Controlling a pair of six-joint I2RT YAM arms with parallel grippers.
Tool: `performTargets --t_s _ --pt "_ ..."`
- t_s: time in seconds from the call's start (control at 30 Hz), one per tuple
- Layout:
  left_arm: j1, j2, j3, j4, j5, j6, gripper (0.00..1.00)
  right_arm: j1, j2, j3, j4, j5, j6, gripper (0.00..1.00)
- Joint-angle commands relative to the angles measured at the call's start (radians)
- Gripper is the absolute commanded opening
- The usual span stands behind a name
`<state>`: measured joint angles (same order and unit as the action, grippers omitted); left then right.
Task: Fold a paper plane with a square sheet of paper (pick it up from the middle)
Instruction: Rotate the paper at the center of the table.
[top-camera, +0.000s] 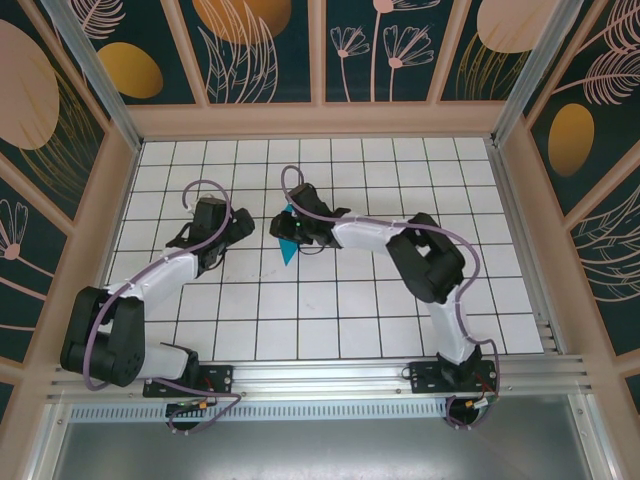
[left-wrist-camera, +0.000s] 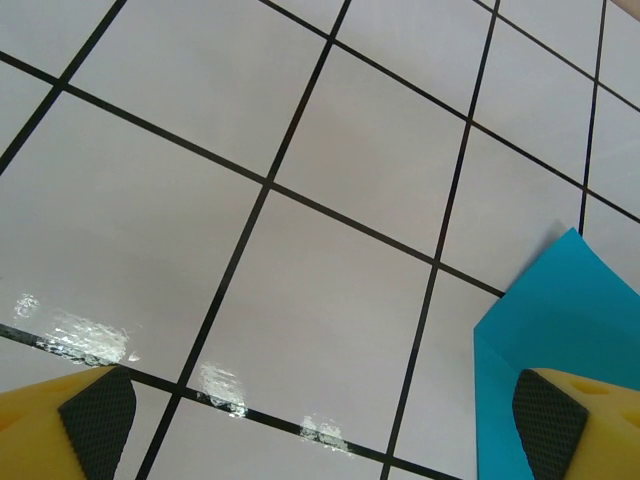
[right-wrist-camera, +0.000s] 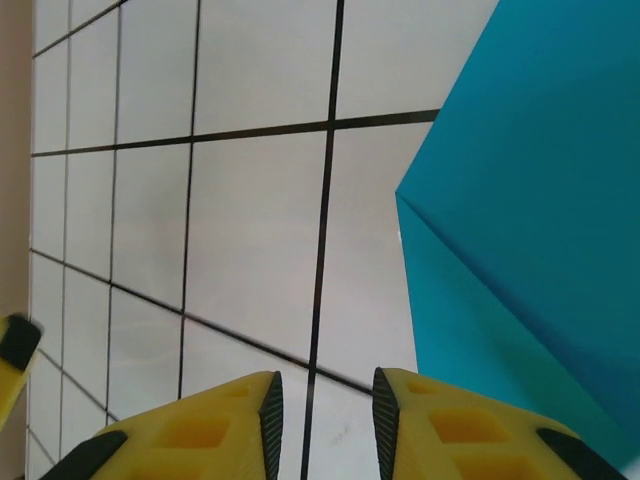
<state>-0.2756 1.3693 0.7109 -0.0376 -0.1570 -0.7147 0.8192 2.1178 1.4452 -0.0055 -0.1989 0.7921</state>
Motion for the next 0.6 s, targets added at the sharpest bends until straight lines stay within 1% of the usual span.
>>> performTargets --t_s 0.0,0.23,0.47,0.57 --pt "0.012 -0.016 -0.016 0.037 0.005 -0.023 0.99 0.000 0.078 0.105 -0.058 -0.069 -0.025 0.32" --pt "0.019 -0.006 -0.007 0.038 0.012 -0.030 0.99 0.000 0.165 0.196 -0.158 -0.078 -0.072 0.32" --pt "0.020 -0.003 -0.004 0.034 0.008 -0.033 0.99 -0.012 0.187 0.202 -0.243 -0.061 -0.130 0.31" --pt "0.021 0.004 0.000 0.033 0.019 -0.032 0.98 -0.021 0.175 0.176 -0.271 -0.061 -0.176 0.31"
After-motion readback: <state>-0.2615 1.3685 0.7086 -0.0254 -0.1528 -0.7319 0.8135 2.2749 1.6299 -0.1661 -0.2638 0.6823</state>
